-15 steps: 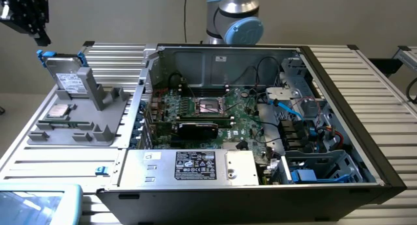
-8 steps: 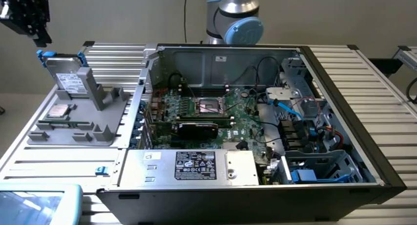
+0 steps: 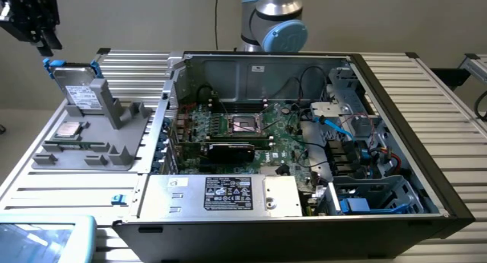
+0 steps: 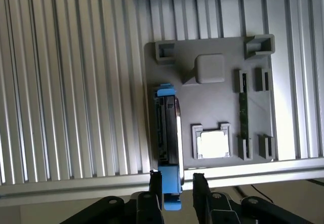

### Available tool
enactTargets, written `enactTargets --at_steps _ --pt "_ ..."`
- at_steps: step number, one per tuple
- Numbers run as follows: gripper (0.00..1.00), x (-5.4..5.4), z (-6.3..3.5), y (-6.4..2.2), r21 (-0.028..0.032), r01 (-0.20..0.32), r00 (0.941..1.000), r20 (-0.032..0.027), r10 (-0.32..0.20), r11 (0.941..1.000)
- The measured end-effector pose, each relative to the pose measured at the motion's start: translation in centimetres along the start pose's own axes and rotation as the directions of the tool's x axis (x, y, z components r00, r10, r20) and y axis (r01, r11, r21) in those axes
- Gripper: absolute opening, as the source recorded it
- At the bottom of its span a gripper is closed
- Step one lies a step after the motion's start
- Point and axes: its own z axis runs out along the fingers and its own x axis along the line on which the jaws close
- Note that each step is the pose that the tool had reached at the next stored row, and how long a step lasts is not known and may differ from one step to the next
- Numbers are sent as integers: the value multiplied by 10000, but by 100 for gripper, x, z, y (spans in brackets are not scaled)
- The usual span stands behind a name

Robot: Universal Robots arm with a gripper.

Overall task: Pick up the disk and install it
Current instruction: 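Pick up the disk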

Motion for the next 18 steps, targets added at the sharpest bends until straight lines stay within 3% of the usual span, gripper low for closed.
enactTargets --at_steps 1,5,7,8,10,11,16,18 --pt "44 0 3 0 -12 2 10000 -1 -2 10000" --pt "44 1 25 1 -125 14 10000 -13 -14 9999" --pt "46 1 25 1 -137 15 10000 -12 -15 9999" --pt "53 1 26 1 -137 14 10000 -12 -15 9999" --pt "53 1 27 0 -145 15 10000 -11 -15 9999" --pt "53 1 30 -1 -177 14 10000 -13 -14 9998" --pt "53 1 52 -2 -556 116 9999 -42 -119 9984" --pt "53 1 52 -3 -578 130 9999 -37 -132 9982"
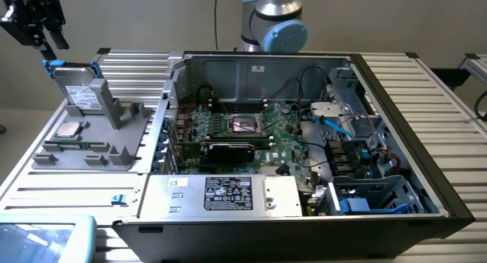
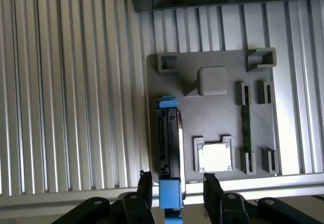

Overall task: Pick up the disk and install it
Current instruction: 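Pick up the disk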

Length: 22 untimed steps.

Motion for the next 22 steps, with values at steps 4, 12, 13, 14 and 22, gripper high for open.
enactTargets --at_steps 4,12,13,14,22 --pt "53 0 14 -10 -15 -1 10000 -1 1 10000" --pt "53 1 151 -69 -47 0 10000 -3 0 10000" --pt "53 2 168 -76 -47 -1 10000 -3 1 10000" --pt "53 2 184 -80 -48 -1 10000 -3 1 10000" --pt "53 2 309 -105 -49 -1 10000 -4 1 10000"
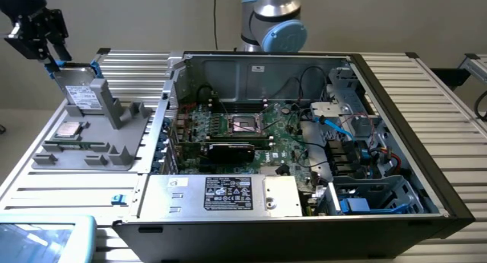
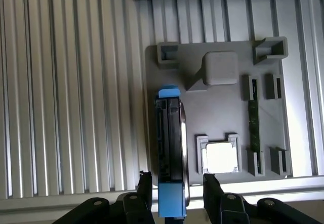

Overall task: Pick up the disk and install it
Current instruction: 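Pick up the disk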

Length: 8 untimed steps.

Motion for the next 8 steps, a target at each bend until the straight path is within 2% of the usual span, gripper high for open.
enactTargets --at_steps 8 --pt "53 -1 124 -35 1 0 10000 0 0 10000"
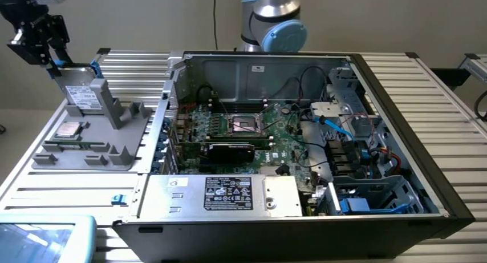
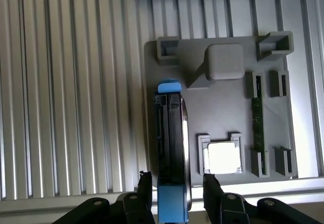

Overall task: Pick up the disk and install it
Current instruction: 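Pick up the disk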

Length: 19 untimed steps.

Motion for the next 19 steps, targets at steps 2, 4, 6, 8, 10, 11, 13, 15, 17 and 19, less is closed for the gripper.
enactTargets --at_steps 2,4,6,8,10,11,13,15,17,19 --pt "53 0 30 -8 -1 0 10000 0 0 10000" --pt "53 0 46 -10 0 0 10000 0 0 10000" --pt "53 0 57 -12 -1 0 10000 -1 0 10000" --pt "53 0 76 -13 -1 1 10000 -2 -1 10000" --pt "53 1 100 -15 -1 1 10000 -3 -1 10000" --pt "53 1 108 -15 0 1 10000 -4 -1 10000" --pt "53 1 111 -15 4 -1 10000 -11 1 10000" --pt "53 3 117 -16 2 -3 10000 -30 3 10000" --pt "53 5 123 -16 3 -2 10000 -52 2 10000" --pt "53 7 127 -17 8 -4 10000 -88 4 10000"
